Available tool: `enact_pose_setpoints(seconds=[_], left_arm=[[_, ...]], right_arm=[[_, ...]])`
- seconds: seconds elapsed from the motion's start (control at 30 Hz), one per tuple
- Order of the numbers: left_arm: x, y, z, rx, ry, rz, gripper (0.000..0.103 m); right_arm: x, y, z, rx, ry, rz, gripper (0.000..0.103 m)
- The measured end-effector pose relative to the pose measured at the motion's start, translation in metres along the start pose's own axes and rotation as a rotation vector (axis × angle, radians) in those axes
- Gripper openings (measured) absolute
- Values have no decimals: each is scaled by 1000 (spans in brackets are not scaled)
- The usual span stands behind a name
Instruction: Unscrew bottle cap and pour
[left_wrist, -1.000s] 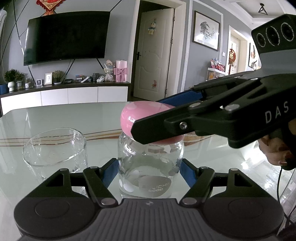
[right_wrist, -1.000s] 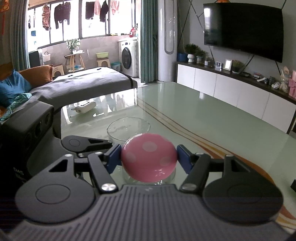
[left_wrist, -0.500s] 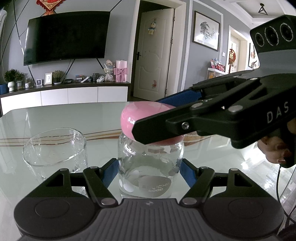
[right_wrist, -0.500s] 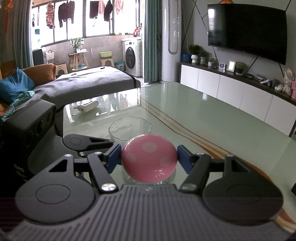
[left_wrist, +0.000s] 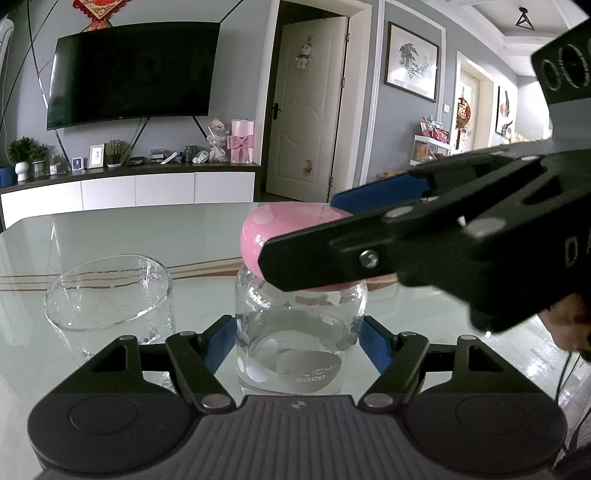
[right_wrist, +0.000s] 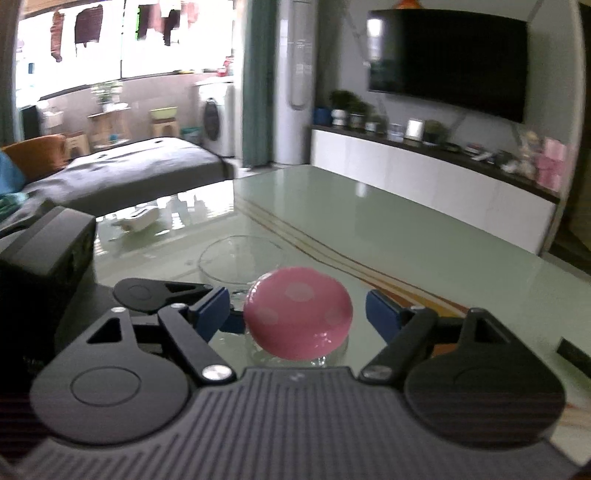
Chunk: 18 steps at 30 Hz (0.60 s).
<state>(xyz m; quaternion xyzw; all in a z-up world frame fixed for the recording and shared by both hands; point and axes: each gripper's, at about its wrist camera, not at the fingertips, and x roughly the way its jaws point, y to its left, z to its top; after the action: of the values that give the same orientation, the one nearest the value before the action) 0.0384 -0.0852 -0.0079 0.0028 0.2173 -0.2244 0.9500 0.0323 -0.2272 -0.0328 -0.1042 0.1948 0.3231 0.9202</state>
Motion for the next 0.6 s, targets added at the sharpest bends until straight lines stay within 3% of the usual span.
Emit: enact_pose_setpoints(seconds=[0.3, 0.6], left_arm=[[-1, 0, -1, 1, 1, 0, 76], [-3, -3, 0, 2, 1, 0, 76]], right_arm=[[9, 15, -6, 54, -5, -133, 83], [16, 25, -4, 46, -12, -170, 82]])
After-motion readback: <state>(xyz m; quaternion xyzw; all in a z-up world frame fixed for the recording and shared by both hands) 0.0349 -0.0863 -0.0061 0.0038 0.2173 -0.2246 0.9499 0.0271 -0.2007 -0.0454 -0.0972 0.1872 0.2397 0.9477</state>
